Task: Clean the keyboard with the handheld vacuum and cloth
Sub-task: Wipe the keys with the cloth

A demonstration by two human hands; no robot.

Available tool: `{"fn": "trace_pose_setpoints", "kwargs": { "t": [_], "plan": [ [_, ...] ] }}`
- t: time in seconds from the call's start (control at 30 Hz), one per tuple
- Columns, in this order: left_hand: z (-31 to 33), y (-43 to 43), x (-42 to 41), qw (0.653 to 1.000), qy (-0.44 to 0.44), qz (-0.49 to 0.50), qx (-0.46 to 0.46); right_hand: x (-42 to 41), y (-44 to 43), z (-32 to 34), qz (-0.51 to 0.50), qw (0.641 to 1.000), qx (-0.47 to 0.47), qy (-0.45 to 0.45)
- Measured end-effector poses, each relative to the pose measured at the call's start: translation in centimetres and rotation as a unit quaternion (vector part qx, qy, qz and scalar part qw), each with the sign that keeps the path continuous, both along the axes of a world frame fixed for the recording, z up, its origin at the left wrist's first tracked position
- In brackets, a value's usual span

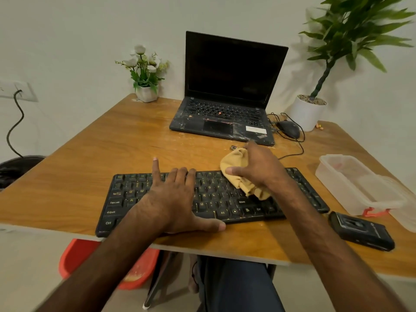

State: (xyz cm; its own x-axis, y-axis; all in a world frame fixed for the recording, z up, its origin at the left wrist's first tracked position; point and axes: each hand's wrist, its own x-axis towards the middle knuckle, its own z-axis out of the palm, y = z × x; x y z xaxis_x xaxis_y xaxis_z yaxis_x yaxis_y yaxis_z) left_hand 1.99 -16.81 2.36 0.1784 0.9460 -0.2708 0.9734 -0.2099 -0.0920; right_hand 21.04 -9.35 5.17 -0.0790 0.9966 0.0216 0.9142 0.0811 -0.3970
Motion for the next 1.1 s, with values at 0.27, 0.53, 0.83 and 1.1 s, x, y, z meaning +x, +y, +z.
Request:
{"fn": "trace_pose_setpoints", "kwargs": {
  "t": [0.27, 0.53, 0.83, 1.1],
  "plan": [
    [-0.1, 0.2, 0.3, 1.000, 0.006, 0.000, 0.007, 0.0, -0.6, 1.2, 0.049, 0.995, 0.005, 0.082],
    [-0.1, 0.1, 0.1, 1.000, 0.007, 0.005, 0.004, -0.9, -0.1, -0.1, 0.039, 0.998, 0.031, -0.026],
    [-0.1, 0.1, 0.2, 1.000, 0.001, 0.004, 0.007, 2.5, -0.2, -0.7, 0.048, 0.994, 0.075, -0.065],
    [-0.2, 0.2, 0.2, 1.000, -0.001, 0.003, 0.007, 4.8, -2.5, 0.5, 0.159, 0.980, -0.108, -0.049]
  ]
}}
